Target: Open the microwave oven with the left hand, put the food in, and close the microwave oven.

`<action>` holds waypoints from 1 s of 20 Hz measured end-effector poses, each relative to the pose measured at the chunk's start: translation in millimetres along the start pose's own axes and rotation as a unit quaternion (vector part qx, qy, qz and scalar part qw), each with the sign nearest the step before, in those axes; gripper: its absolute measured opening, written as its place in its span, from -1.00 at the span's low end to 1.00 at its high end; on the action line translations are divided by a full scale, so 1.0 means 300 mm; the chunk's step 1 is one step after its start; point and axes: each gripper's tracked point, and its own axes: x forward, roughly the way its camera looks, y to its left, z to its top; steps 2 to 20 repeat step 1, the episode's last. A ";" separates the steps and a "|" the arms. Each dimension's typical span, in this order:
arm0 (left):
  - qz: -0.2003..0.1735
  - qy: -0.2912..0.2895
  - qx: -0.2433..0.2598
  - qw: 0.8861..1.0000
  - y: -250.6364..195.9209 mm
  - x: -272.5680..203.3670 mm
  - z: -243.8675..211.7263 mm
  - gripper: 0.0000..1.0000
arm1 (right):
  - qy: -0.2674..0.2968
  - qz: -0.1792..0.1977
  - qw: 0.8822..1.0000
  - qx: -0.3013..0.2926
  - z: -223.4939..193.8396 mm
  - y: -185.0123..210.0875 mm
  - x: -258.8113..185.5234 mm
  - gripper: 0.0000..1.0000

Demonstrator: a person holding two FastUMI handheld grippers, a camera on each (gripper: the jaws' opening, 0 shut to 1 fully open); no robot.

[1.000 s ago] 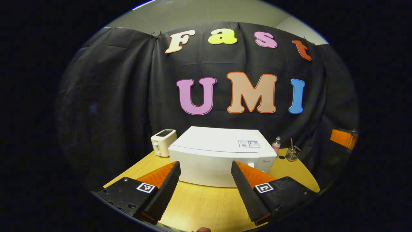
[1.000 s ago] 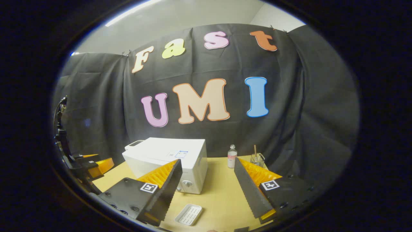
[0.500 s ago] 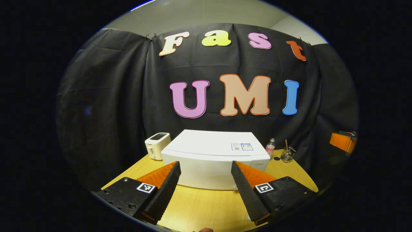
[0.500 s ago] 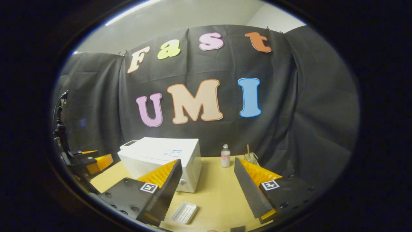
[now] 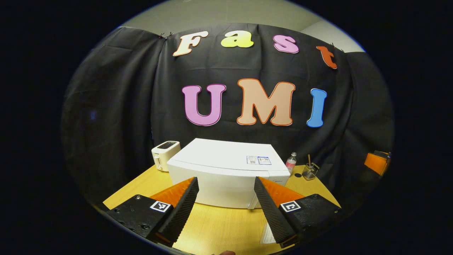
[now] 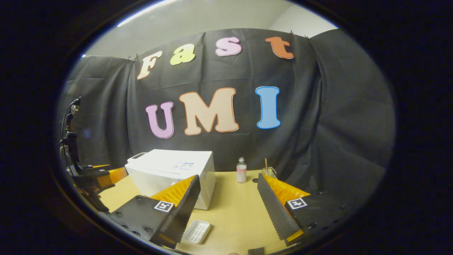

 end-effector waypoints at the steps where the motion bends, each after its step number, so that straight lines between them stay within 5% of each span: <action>1: 0.003 0.001 -0.004 1.000 0.007 0.001 -0.003 0.94 | 0.000 0.000 1.000 0.002 -0.002 -0.002 -0.004 0.84; 20: 0.003 0.001 -0.004 1.000 0.007 0.001 -0.003 0.94 | 0.000 0.000 1.000 0.002 -0.002 -0.002 -0.004 0.84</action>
